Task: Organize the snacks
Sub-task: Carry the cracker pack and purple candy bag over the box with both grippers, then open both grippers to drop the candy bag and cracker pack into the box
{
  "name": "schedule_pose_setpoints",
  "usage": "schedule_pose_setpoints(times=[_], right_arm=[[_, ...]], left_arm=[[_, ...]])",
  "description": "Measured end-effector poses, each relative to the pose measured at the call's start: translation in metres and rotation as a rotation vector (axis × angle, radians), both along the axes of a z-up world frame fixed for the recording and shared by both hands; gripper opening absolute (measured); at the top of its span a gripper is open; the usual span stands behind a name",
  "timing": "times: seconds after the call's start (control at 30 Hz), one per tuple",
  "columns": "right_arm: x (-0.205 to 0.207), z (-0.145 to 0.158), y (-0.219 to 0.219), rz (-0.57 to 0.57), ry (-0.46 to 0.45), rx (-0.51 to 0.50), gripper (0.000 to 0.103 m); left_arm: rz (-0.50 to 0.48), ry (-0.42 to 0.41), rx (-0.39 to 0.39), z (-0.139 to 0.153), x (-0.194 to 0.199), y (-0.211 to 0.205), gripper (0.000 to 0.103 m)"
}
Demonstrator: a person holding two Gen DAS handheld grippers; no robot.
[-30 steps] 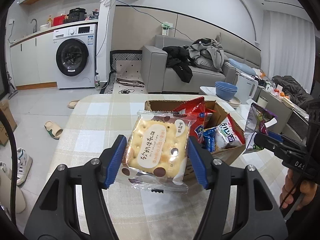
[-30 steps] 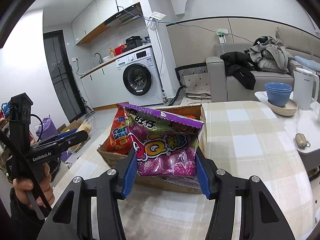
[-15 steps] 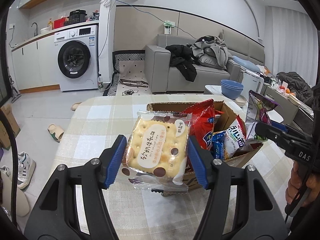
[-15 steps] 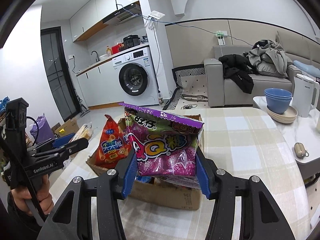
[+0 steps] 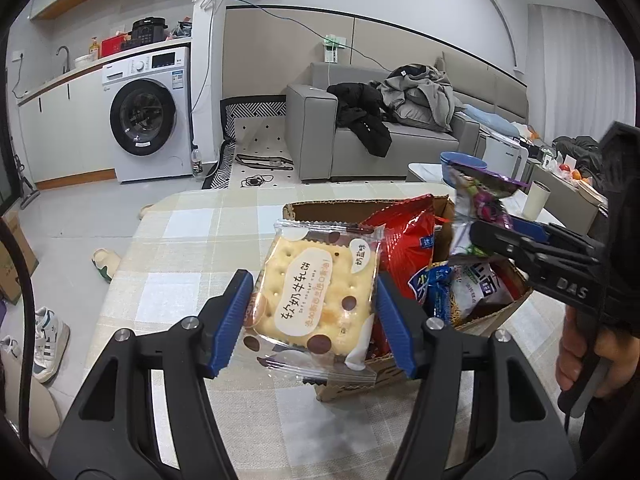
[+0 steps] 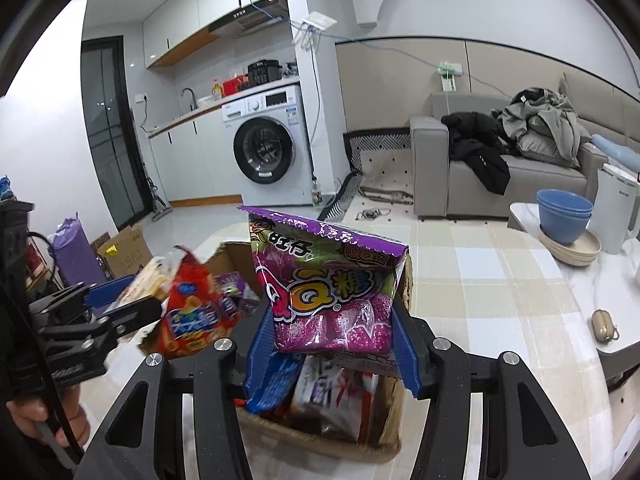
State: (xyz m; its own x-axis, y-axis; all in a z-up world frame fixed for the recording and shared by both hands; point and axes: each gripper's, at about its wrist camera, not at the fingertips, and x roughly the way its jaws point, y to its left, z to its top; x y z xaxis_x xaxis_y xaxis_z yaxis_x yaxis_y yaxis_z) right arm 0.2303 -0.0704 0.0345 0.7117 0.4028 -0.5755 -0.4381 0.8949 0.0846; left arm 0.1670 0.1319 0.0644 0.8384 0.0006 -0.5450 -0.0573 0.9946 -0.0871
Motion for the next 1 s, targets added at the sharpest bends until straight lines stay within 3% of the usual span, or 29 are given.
schedule_pose_setpoints(times=[0.33, 0.67, 0.83, 1.0], right_arm=[[0.026, -0.024, 0.021, 0.020, 0.043, -0.092, 0.053], [0.035, -0.029, 0.022, 0.056, 0.091, -0.131, 0.054], [0.029, -0.020, 0.012, 0.063, 0.035, -0.135, 0.077], [0.021, -0.018, 0.000, 0.036, 0.012, -0.169, 0.081]], left_arm=[[-0.018, 0.006, 0.005, -0.002, 0.009, -0.004, 0.060], [-0.062, -0.001, 0.004, 0.004, 0.024, -0.021, 0.060], [-0.078, 0.005, 0.002, 0.002, 0.039, -0.031, 0.060], [-0.070, 0.009, -0.014, -0.002, 0.051, -0.035, 0.060]])
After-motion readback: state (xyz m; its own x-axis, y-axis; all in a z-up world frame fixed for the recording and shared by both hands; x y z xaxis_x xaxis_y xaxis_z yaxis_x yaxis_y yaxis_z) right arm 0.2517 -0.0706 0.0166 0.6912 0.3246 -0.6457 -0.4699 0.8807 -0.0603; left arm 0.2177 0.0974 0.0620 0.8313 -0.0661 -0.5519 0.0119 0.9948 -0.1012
